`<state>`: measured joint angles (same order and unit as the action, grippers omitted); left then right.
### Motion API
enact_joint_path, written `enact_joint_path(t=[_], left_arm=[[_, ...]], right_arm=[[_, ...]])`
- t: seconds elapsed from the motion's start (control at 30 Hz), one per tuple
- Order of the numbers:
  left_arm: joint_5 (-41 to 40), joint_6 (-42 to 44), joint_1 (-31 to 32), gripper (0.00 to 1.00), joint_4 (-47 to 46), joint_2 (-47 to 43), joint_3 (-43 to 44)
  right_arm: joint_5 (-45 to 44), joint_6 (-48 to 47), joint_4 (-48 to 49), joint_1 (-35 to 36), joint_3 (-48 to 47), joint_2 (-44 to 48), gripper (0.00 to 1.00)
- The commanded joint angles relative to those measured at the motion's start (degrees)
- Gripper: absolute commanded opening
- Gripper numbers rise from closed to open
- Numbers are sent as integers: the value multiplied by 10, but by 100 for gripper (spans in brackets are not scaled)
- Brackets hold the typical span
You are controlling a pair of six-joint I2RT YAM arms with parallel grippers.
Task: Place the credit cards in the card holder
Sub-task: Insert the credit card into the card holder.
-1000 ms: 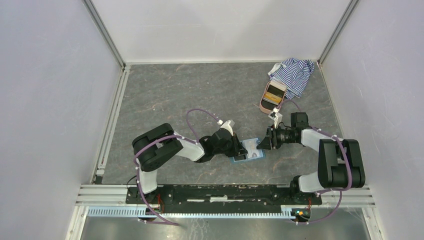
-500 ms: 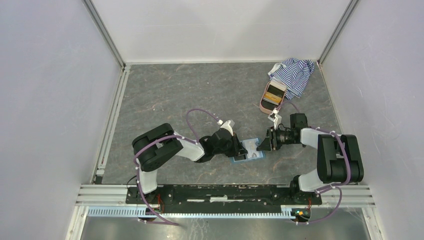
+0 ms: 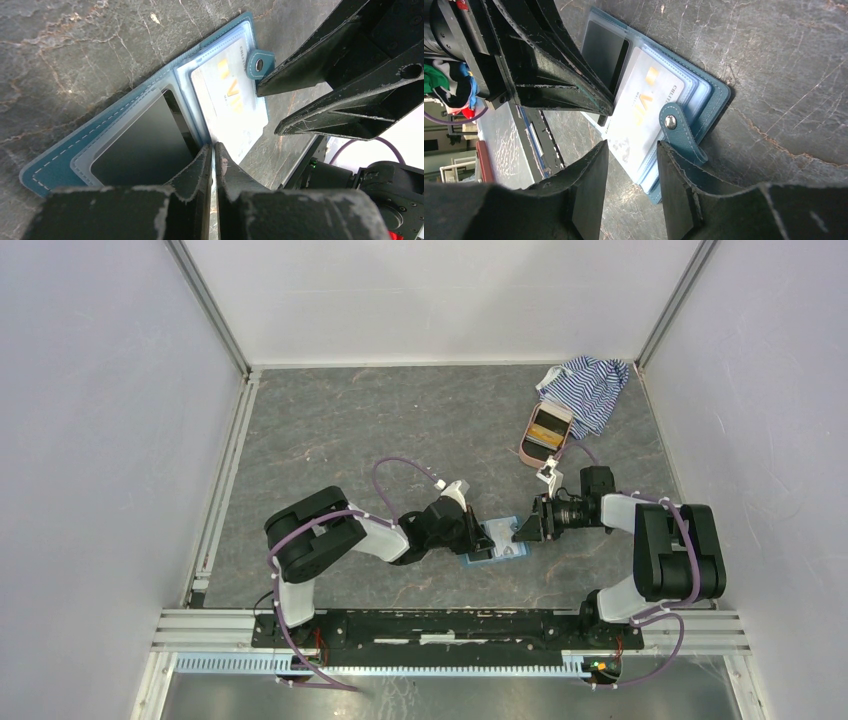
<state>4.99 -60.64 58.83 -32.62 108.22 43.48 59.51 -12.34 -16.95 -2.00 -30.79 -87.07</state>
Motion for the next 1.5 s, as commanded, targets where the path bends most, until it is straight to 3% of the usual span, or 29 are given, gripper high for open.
enact_joint_path(t=[0.0, 0.13, 0.87, 1.47], left_arm=[[2, -6, 5, 10, 53, 31, 5], [1, -7, 5, 10, 53, 33, 5], [2, -7, 4, 12, 52, 25, 3], [0, -11, 4, 14, 52, 11, -5]], right_arm=[[-2, -21, -10, 3, -3, -8, 47], [50, -25, -11, 3, -2, 2, 46], [146, -8, 7, 4, 2, 8, 45], [165, 9, 33, 40, 4, -4, 44]])
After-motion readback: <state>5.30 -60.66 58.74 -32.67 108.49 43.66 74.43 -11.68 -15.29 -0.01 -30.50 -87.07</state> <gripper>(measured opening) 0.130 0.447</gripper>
